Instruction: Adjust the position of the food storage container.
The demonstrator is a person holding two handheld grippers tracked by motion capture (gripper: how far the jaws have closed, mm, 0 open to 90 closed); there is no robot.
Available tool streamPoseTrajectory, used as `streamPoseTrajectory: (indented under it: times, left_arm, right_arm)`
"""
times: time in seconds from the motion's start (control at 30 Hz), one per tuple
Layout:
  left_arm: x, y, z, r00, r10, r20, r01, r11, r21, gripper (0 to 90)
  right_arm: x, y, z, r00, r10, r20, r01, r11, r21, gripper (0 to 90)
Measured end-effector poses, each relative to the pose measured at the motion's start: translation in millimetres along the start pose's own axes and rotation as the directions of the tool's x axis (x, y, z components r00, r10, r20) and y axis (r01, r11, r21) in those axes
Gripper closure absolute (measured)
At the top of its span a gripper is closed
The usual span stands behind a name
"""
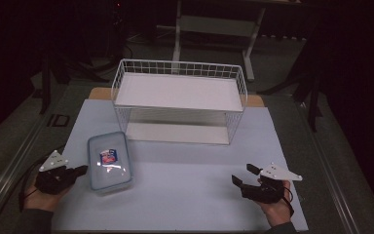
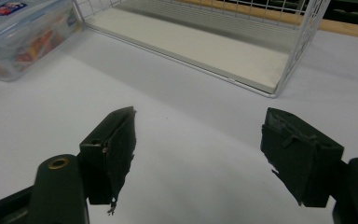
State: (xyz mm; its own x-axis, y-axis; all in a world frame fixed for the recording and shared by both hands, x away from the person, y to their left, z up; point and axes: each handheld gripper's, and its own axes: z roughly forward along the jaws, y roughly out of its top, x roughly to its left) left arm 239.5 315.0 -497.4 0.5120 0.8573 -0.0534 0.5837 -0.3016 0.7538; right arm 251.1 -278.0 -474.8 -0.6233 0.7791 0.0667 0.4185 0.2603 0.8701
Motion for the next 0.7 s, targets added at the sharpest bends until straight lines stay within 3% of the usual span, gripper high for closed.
streamPoseTrajectory:
  times: [0.03,0.07,0.1,0.17,0.2,0.27,0.3,0.33,0.37,0.53,0.57,0.6,0.63,0.7]
  left_arm:
    - [-4.5,1.5,1.3,0.9996,0.020,0.020,-0.020,0.9998,0.004,89.6]
    - [-14.0,5.3,4.9,0.9962,0.054,0.068,-0.055,0.9984,0.013,89.6]
    - [-14.0,5.3,4.9,0.9962,0.054,0.068,-0.055,0.9984,0.013,89.6]
    - [-24.5,10.6,10.1,0.9896,0.092,0.110,-0.095,0.9952,0.020,89.6]
    - [-36.9,17.4,16.4,0.9806,0.142,0.136,-0.147,0.9888,0.027,89.5]
    - [-50.3,24.4,23.0,0.9694,0.201,0.140,-0.208,0.9775,0.034,89.6]
    - [-50.3,24.4,23.0,0.9694,0.201,0.140,-0.208,0.9775,0.034,89.5]
    - [-55.9,28.0,26.5,0.9654,0.215,0.148,-0.222,0.9744,0.036,89.5]
    - [-65.1,34.6,33.7,0.9564,0.240,0.166,-0.250,0.9674,0.039,89.5]
    - [-83.1,46.9,48.9,0.9424,0.268,0.200,-0.280,0.9594,0.035,89.4]
    - [-83.1,46.9,48.9,0.9424,0.268,0.200,-0.280,0.9594,0.035,89.5]
    - [-84.3,48.4,49.9,0.9389,0.272,0.211,-0.284,0.9586,0.027,89.5]
    - [-86.4,50.0,48.2,0.9285,0.289,0.233,-0.299,0.9544,0.005,89.5]
    - [-87.4,51.6,45.9,0.9250,0.300,0.233,-0.308,0.9513,-0.002,89.5]
  right_arm:
    - [-0.1,0.0,0.0,1.0000,0.002,-0.002,-0.002,1.000,0.000,26.0]
    - [-0.1,0.0,0.1,1.0000,0.000,-0.002,0.000,1.000,0.000,25.9]
    - [-0.1,0.0,0.1,1.0000,0.000,-0.002,0.000,1.000,0.000,25.9]
    - [0.5,0.0,0.3,1.0000,-0.002,-0.004,0.002,1.000,0.000,26.0]
    - [0.6,0.0,0.3,1.0000,-0.003,-0.004,0.003,1.000,0.000,25.9]
    - [0.6,0.0,0.2,1.0000,-0.003,-0.005,0.003,1.000,0.000,26.0]
    - [0.6,0.0,0.2,1.0000,-0.003,-0.005,0.003,1.000,0.000,26.0]
    - [0.4,0.0,0.2,1.0000,-0.003,-0.006,0.003,1.000,0.000,26.0]
    - [0.2,0.0,0.0,1.0000,-0.002,-0.006,0.002,1.000,0.000,26.0]
    - [0.1,0.0,-0.3,1.0000,-0.002,-0.007,0.002,1.000,-0.001,26.0]
    - [0.1,0.0,-0.5,1.0000,-0.002,-0.007,0.002,1.000,-0.001,26.0]
    - [0.1,0.0,-0.5,1.0000,-0.002,-0.007,0.002,1.000,-0.001,26.0]
    - [-0.1,0.1,-1.0,1.0000,-0.002,-0.008,0.002,1.000,-0.004,26.0]
    - [-0.4,0.0,-1.1,1.0000,-0.001,-0.006,0.001,1.000,-0.004,26.0]
